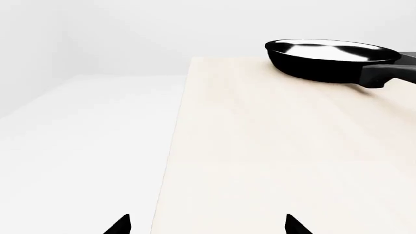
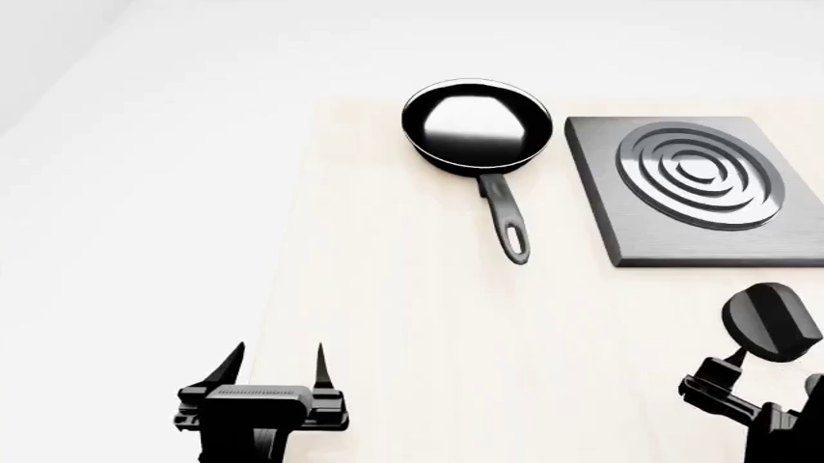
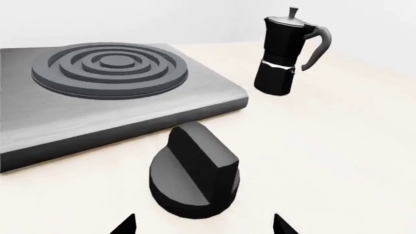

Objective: Turn on the stove and put the frying pan on it.

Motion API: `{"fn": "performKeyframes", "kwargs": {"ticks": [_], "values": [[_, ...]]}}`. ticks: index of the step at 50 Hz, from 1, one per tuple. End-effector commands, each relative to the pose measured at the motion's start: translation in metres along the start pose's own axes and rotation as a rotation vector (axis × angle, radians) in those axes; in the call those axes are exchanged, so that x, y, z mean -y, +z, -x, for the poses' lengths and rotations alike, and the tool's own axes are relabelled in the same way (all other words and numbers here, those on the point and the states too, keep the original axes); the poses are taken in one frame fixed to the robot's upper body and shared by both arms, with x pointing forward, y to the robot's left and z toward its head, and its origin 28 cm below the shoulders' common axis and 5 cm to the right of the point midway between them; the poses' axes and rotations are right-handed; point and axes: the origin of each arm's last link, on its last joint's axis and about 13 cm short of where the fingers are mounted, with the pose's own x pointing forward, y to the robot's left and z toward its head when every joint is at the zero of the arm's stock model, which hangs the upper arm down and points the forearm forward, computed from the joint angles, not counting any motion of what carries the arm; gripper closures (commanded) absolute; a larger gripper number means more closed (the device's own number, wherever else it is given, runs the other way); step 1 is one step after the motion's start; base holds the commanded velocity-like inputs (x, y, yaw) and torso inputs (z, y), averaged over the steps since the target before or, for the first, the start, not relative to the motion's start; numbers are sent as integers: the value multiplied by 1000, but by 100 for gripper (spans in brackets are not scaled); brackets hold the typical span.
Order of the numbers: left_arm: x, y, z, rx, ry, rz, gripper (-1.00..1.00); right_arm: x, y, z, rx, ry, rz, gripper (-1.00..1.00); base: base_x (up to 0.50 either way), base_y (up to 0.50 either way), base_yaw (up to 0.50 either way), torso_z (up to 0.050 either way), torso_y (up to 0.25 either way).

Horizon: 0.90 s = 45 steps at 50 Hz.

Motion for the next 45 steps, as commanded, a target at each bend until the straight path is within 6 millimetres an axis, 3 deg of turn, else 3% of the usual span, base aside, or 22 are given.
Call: {"fn": "performKeyframes", "kwargs": {"ticks": [1,45], "values": [[0,0,0,5,8,-1,-100,7,-3,-10,-5,-35,9,-100,0,0,0,0,0],[0,-1,0,-1,7,-2,-100,9,3,-44,-21,-95,5,-100,0,0,0,0,0]]}}
